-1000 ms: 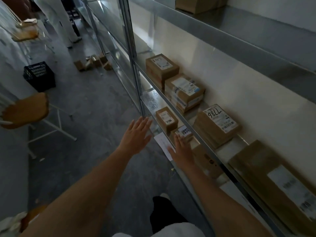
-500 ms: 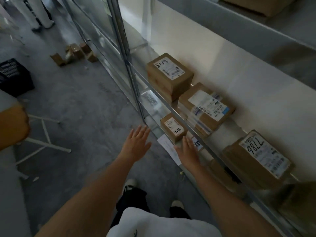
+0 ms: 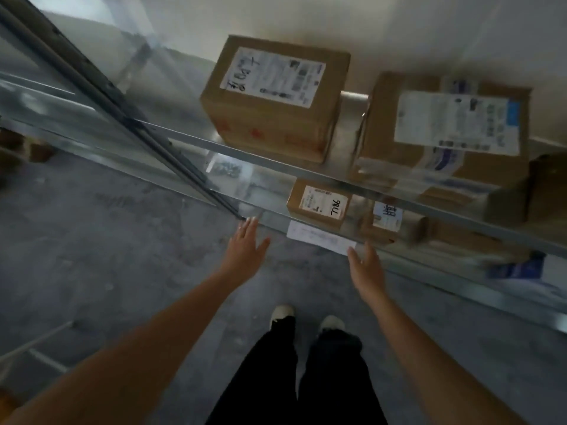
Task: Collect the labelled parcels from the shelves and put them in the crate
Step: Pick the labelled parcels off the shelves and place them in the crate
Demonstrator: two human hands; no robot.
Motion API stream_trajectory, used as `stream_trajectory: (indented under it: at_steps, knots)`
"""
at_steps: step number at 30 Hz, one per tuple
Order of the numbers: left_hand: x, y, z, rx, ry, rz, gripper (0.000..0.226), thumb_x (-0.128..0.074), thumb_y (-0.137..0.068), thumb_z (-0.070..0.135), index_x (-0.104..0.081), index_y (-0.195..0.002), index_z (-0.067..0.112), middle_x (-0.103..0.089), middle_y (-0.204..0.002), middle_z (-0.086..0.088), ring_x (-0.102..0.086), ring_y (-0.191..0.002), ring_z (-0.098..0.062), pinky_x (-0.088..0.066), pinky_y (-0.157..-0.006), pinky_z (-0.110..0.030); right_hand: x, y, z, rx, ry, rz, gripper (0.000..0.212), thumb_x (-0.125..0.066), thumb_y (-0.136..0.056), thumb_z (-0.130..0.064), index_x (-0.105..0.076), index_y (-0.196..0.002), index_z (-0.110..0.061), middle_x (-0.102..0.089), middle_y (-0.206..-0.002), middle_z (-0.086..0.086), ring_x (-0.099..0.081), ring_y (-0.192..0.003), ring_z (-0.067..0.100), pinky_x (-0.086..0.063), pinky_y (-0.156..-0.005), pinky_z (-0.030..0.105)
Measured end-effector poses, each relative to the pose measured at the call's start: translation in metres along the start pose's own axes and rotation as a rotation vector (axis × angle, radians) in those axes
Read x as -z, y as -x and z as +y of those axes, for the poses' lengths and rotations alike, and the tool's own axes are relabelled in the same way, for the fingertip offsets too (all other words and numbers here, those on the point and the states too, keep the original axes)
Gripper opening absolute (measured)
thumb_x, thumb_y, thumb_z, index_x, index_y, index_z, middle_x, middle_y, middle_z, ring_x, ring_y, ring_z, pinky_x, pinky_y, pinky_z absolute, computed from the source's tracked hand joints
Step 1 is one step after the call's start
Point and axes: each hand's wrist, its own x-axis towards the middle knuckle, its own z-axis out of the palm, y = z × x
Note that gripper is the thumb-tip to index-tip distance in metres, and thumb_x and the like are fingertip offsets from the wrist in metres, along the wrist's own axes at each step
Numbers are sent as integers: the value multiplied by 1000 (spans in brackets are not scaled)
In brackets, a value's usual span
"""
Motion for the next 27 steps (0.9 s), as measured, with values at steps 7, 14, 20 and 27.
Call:
stream_trajectory:
  at_steps: [7, 14, 20, 27]
  knots:
    - [-36, -101, 4, 89, 227, -50, 61, -36, -102, 37, -15, -152, 10, -12, -160, -8, -12, -147, -22, -14, -118, -36, -26, -43, 29, -52, -48, 31, 62, -42, -98, -51, -31, -151, -20, -33, -156, 6, -35, -141, 27, -30, -114, 44]
    - [-74, -190, 25, 211, 518, -25, 55, -30, -102, 40, -30, -147, 9, -34, -150, -11, -39, -130, -25, -32, -102, -36, -54, -118, -7, -30, -233, 139, 40, -41, -100, -36, -55, -133, -17, -59, -131, 7, -55, -118, 26, -40, -88, 31]
    - [-92, -209, 28, 235, 596, -35, 52, -31, -101, 41, -37, -142, 10, -48, -139, -11, -49, -123, -25, -40, -93, -35, -98, -135, -20, -93, -319, 272, 43, -38, -102, -29, -46, -141, -12, -57, -135, 8, -55, -122, 26, -44, -99, 37]
    - [-103, -202, 21, 211, 593, -81, 38, -31, -102, 25, -53, -128, 9, -61, -114, -8, -54, -80, -9, -39, -66, -21, -97, -144, -12, -84, -357, 167, 45, -37, -103, -32, -42, -144, -15, -52, -140, 5, -49, -127, 24, -39, -99, 34]
